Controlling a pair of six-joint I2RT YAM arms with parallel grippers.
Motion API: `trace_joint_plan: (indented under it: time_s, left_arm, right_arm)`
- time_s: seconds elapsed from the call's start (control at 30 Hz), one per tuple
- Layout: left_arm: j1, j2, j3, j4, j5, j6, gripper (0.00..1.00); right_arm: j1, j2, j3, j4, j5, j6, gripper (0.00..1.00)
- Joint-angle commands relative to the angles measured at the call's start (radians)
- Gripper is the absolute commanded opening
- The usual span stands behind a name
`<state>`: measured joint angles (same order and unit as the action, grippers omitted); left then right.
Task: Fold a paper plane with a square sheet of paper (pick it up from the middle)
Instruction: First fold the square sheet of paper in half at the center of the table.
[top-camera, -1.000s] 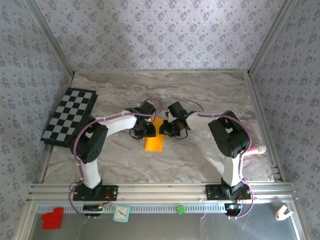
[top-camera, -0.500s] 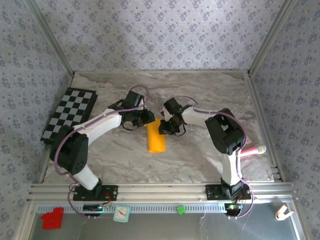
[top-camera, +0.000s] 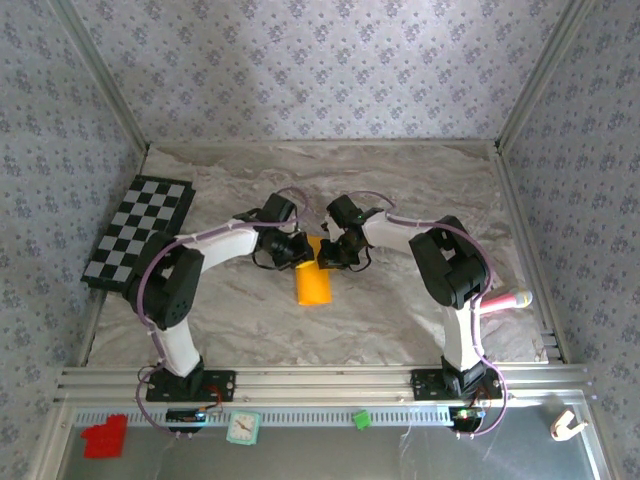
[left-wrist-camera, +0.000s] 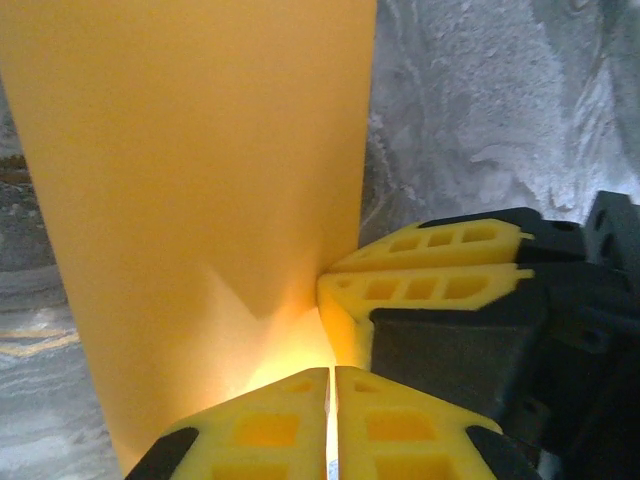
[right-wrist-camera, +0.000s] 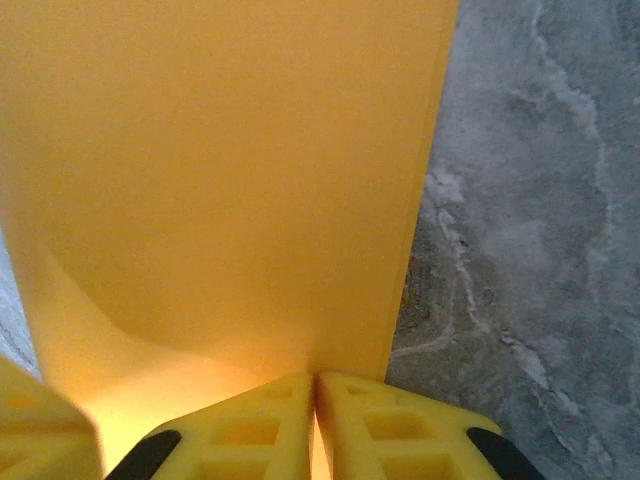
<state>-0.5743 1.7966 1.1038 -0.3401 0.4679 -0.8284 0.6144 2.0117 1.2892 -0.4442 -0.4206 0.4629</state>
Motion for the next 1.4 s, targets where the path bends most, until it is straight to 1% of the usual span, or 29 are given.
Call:
trace_joint_plan:
  time_s: [0.0, 0.17, 0.4, 0.8, 1.1, 1.27, 1.37]
  left_arm:
    - [-0.004, 0.024, 0.005, -0.032, -0.001, 0.006, 0.11]
    - [-0.006, 0.040, 0.005, -0.076, -0.054, 0.031, 0.11]
    - [-0.006, 0.060, -0.006, -0.097, -0.088, 0.058, 0.11]
    - [0.008, 0.055, -0.029, -0.139, -0.147, 0.116, 0.10]
    - [0.057, 0.010, -0.106, -0.152, -0.163, 0.165, 0.10]
    - [0.088, -0.036, -0.119, -0.178, -0.169, 0.198, 0.09]
    - [0.090, -0.092, -0.107, -0.156, -0.139, 0.204, 0.10]
  right_arm:
    - [-0.004, 0.076, -0.028, -0.139, 0.154, 0.005, 0.14]
    - [-0.002, 0.087, -0.020, -0.152, 0.186, 0.006, 0.14]
    - [0.004, 0.101, -0.005, -0.213, 0.218, 0.005, 0.14]
    - [0.016, 0.126, 0.012, -0.254, 0.258, -0.001, 0.13]
    - [0.021, 0.145, 0.019, -0.270, 0.281, -0.009, 0.13]
    - [0.022, 0.145, 0.018, -0.273, 0.286, -0.010, 0.13]
    - [0.024, 0.144, 0.018, -0.275, 0.287, -0.010, 0.13]
